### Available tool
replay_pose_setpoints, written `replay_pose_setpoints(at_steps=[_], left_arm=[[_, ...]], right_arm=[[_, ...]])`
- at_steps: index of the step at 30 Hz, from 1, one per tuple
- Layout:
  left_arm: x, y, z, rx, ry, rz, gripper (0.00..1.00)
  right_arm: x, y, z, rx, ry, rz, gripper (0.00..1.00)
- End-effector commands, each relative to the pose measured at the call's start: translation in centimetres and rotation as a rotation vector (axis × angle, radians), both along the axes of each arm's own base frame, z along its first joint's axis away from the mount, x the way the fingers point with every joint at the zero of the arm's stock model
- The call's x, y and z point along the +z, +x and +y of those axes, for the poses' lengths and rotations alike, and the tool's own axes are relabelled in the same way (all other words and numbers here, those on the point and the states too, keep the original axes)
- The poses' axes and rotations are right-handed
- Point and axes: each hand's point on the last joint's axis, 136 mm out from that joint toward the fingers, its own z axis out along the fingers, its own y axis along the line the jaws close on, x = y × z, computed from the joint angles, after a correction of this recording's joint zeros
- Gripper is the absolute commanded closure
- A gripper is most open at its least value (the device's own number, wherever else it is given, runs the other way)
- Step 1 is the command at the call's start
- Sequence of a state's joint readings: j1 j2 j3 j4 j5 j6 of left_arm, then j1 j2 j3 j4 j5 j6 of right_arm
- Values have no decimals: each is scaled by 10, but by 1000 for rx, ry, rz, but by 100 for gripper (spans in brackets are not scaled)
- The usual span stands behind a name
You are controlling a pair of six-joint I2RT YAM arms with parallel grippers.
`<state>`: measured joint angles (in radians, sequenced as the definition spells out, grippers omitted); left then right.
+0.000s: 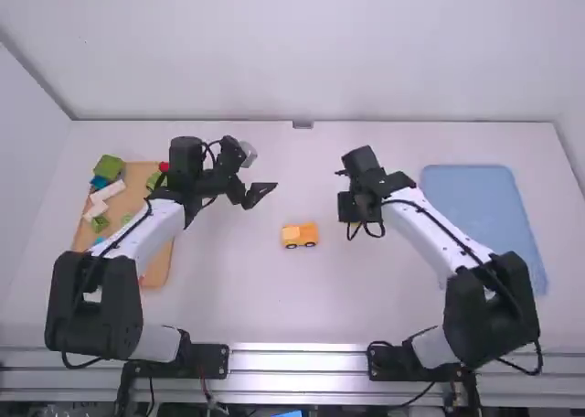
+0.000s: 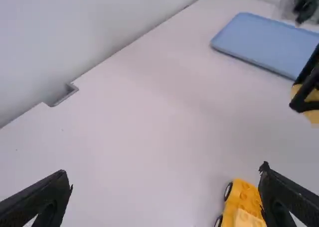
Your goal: Assemble lego blocks to make yellow taxi
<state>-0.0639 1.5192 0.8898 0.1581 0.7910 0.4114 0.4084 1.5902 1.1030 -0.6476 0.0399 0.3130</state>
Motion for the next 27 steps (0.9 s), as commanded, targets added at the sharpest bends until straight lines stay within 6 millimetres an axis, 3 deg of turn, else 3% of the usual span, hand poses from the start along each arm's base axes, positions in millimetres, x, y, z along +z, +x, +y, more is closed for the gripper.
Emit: replay_pose_setpoints(at_steps=[1, 4, 10, 14, 18, 26, 27], left_arm=[[-6, -4, -3, -13, 3, 13, 1], [-11, -6, -3, -14, 4, 17, 1], [-21, -10, -3, -13, -1, -25, 1], [-25, -12, -3, -12, -4, -60, 1], [-27, -13, -2, -10, -3, -74, 1], [-27, -13, -2, -9, -3, -74, 1], [-27, -13, -2, -9, -3, -75, 1]], right_arm=[[-21, -1, 3, -27, 40, 65, 91], [-39, 4, 6, -5, 75, 106, 91], [-65, 4, -6, -118, 86, 186, 89], [-71, 7, -5, -173, 114, 200, 85], [-70, 10, -5, -271, 142, 201, 100], [-68, 15, 11, -643, 252, 222, 100], [-68, 14, 12, -666, 260, 225, 92]])
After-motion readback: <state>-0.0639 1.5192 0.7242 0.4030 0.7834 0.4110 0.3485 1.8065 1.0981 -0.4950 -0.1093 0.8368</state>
